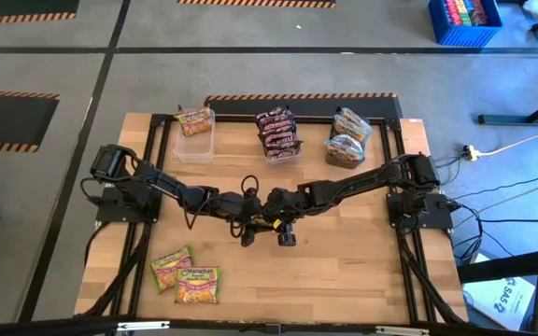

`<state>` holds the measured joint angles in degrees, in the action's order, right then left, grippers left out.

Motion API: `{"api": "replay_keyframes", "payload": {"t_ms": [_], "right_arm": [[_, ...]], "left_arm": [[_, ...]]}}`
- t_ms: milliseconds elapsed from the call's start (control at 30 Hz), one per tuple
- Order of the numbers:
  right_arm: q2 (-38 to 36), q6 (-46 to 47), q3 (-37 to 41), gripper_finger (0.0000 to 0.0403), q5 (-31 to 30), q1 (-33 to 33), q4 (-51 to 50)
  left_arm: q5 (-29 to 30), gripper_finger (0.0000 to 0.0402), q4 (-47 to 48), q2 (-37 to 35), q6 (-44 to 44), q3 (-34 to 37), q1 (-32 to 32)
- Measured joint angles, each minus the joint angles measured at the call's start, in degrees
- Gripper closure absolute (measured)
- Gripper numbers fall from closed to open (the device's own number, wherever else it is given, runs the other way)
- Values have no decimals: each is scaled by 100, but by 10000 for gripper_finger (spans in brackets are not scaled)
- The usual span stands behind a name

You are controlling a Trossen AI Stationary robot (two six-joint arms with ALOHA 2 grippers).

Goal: Sort Maruchan noodles
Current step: Put the green noodle pack into the left transparent bin

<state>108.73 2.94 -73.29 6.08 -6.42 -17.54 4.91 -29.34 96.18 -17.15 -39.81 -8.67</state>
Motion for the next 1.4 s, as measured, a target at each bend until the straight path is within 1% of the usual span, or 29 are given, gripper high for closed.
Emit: {"api": "replay_keyframes", "payload": {"t_ms": [133,233,500,667,733,767,833,900,1000,1067,1133,1167,1200,1267,1400], "right_arm": [[-23,-13,-19,241,-45,0,-264],[-46,-9,-34,229,-43,7,-300],[-46,-88,-71,212,-41,7,-393],[-61,18,-753,214,149,-42,-1290],[-135,19,-1073,217,123,-110,-1941],[-160,11,-1198,218,18,-166,-2288],[-174,7,-1317,220,-259,-256,-2633],[-248,28,-1308,221,-585,-352,-2955],[-429,185,-1273,221,-796,-517,-3465],[-604,223,-1092,221,-963,-669,-3790],[-923,285,-728,221,-1232,-852,-3604],[-1134,360,-489,221,-1370,-928,-3288],[-1375,432,-184,221,-1493,-985,-2872],[-1876,565,577,221,-1545,-1034,-1963],[-2757,847,2338,221,-1410,-997,285]], "left_arm": [[80,184,97,12,80,7,8],[70,193,212,34,93,26,20],[49,247,293,19,230,17,44],[16,277,254,9,274,9,42],[18,281,306,13,278,13,42],[28,281,300,15,290,13,46],[42,281,290,15,293,13,46],[46,281,297,15,292,13,42],[44,281,299,15,293,13,33],[39,281,298,15,295,13,26],[44,281,293,15,325,13,4],[44,281,293,15,351,13,4],[39,281,293,15,373,13,2],[36,281,292,15,378,13,2],[37,281,278,15,378,13,2]]}}
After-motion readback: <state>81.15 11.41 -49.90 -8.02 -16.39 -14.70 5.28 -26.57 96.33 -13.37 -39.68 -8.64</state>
